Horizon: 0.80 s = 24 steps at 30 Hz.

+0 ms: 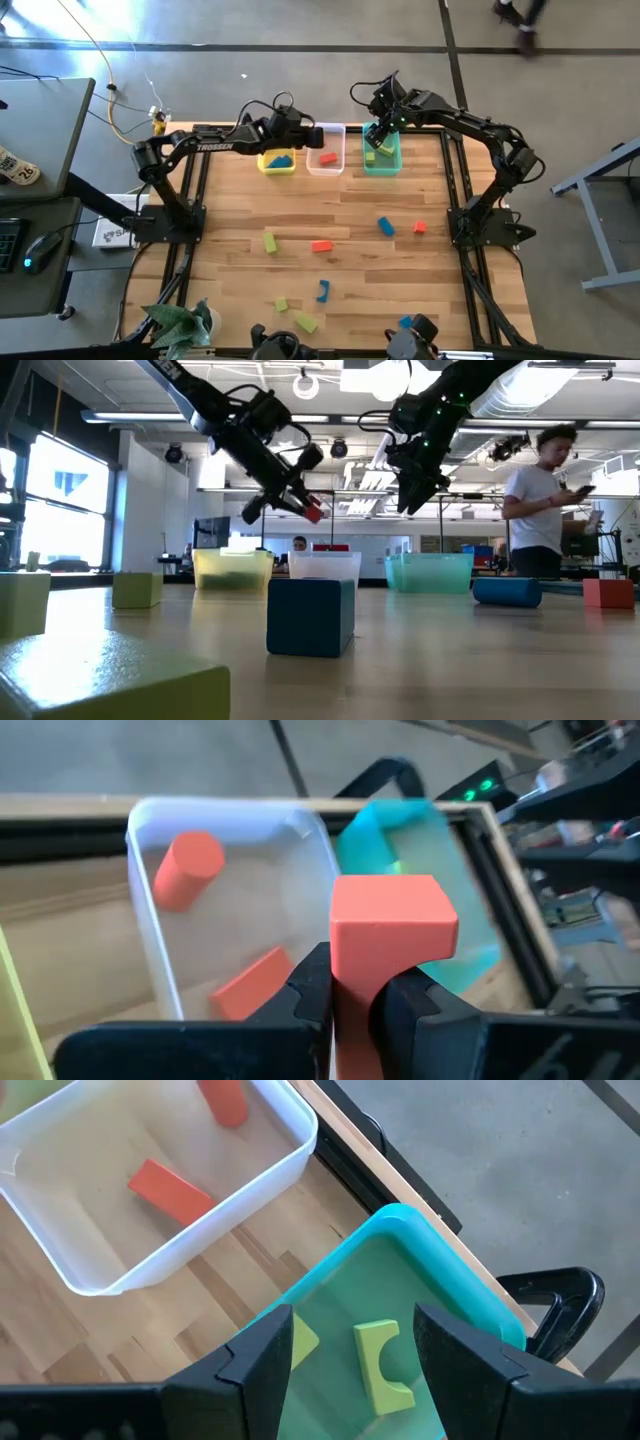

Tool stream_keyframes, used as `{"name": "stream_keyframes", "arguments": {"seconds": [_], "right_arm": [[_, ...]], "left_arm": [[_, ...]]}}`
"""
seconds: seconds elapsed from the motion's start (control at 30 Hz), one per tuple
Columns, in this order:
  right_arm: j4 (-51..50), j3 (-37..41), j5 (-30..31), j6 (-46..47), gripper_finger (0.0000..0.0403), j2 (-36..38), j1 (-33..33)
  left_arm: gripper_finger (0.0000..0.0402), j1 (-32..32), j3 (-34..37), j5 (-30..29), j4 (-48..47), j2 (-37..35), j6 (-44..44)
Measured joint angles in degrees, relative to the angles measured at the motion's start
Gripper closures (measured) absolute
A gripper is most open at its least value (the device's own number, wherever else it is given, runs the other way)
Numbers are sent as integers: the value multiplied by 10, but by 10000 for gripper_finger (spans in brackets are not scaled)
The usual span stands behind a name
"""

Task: Sort & place blocks by color
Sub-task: Put the orange block into the transparent bin

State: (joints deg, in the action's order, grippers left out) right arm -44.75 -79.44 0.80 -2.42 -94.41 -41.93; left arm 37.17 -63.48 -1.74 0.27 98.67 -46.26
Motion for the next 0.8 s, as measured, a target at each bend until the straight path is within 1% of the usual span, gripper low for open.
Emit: {"name": "stream_keyframes", "arguments": {"seconds": [0.33, 0.5, 0.67, 0.8], "right_arm": [[0, 0, 0, 11, 206, 0, 0], [-2, 0, 0, 12, 206, 0, 0], [-27, 0, -7, 26, 206, 0, 2], [-63, 0, -13, 50, 206, 0, 13]], "left_arm": [[371, -5, -1, 0, 0, 60, 0], [369, -4, -1, 0, 1, 76, 7], [350, -4, -1, -2, 4, 77, 2], [328, 3, -1, 7, 16, 77, 22]]}}
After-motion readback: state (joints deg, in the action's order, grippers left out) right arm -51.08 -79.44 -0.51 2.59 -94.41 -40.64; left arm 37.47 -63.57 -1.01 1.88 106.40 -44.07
